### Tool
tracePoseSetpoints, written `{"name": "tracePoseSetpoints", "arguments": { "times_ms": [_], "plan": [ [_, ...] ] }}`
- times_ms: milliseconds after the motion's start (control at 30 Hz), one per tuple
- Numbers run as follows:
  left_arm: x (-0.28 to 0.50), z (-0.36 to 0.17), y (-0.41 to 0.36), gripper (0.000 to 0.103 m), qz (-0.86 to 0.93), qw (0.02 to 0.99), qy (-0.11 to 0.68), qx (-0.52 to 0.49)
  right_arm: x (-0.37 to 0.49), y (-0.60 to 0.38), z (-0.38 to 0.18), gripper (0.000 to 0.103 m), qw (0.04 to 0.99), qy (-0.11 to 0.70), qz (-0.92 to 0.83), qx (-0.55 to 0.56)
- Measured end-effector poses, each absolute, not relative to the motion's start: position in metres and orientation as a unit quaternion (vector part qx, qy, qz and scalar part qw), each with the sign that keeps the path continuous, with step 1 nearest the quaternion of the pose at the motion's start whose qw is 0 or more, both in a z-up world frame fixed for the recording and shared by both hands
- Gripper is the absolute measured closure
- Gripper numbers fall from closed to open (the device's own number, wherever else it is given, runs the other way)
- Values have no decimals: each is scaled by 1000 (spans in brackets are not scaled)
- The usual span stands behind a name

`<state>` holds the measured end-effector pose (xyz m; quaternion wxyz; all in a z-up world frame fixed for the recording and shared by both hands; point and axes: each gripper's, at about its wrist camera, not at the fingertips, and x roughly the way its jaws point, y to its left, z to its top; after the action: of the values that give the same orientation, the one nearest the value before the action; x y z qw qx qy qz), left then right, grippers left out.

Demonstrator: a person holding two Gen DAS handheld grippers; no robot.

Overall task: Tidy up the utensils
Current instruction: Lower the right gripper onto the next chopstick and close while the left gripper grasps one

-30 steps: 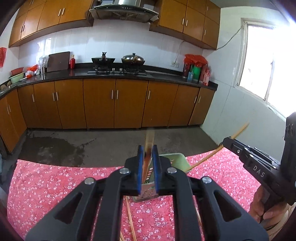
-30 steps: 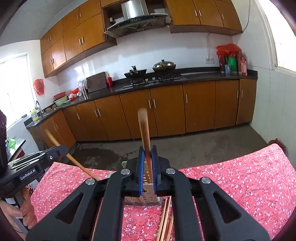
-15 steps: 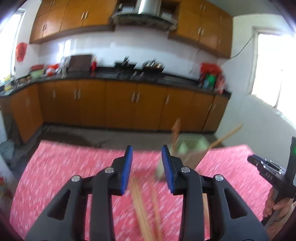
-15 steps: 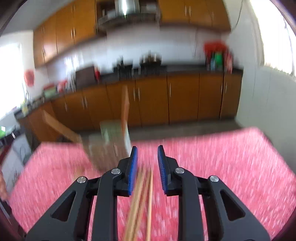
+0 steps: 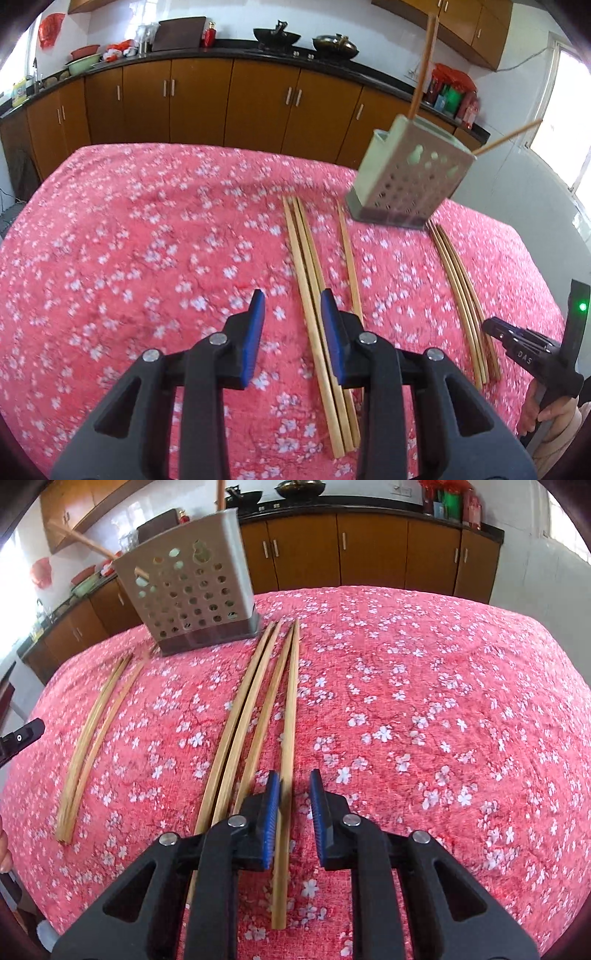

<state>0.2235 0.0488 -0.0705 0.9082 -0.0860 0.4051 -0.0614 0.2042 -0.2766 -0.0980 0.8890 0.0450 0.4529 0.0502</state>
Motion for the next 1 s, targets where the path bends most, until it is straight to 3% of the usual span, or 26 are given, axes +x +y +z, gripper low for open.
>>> {"name": "tracePoseSetpoints", "arguments": {
  "times_ms": [67,367,1000],
  "plan": [
    [224,-75,41,72,-66,906,410,-82,203,-272,-98,95,894,447,38,22],
    [227,-101,17,86,-67,893,442,-45,208,-289,-101,95,894,447,7,34],
    [242,-115,35,92,-41,895,441,-50,206,-294,-103,95,902,431,-9,22]
  ]
}}
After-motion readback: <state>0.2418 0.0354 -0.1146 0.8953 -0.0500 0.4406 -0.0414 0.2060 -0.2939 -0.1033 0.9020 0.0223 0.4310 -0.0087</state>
